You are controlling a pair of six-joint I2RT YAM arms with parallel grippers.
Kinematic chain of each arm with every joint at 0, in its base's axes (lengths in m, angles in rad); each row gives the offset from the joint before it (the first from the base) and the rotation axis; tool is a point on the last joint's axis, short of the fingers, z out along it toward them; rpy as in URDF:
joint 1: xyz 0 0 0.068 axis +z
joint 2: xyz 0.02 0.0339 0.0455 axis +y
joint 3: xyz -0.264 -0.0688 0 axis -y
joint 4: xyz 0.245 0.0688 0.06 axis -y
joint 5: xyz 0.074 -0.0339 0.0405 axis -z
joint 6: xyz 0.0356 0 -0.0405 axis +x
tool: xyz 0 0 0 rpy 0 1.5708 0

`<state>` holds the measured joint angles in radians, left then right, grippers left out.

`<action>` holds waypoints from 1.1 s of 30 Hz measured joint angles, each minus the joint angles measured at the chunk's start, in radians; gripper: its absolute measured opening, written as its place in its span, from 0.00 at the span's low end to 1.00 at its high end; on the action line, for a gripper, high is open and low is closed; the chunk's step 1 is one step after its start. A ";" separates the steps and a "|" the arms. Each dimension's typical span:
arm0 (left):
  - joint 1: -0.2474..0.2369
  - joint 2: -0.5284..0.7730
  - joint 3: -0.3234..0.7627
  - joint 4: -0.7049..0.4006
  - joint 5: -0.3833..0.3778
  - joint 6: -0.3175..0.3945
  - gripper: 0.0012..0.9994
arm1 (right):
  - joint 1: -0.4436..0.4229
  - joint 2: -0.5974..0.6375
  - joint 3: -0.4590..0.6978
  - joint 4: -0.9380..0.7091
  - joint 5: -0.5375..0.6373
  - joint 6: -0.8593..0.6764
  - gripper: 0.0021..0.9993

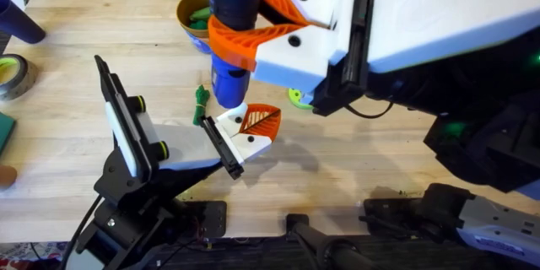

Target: Pick up the gripper from the table and insert it into the empty holder that is missing its gripper. Then pick up a screw, insert it into the mounting hole, and use the screwdriver to tighten it. Finally, clean up the table by picking up the vegetable and placing it into the bucket.

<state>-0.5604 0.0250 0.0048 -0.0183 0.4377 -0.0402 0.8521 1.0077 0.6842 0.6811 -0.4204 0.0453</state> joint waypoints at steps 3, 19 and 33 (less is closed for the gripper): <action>0.000 0.000 0.000 -0.014 0.000 -0.001 0.01 | 0.001 0.003 -0.004 -0.020 -0.002 0.000 0.05; 0.000 0.000 0.000 -0.023 -0.001 -0.001 0.01 | 0.001 -0.147 -0.018 0.029 0.000 0.000 0.04; 0.000 0.000 0.000 -0.023 0.000 -0.001 0.01 | 0.001 -0.169 -0.018 -0.111 0.000 0.000 0.04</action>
<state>-0.5602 0.0250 0.0051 -0.0418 0.4374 -0.0414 0.8528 0.8383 0.6662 0.5699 -0.4203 0.0456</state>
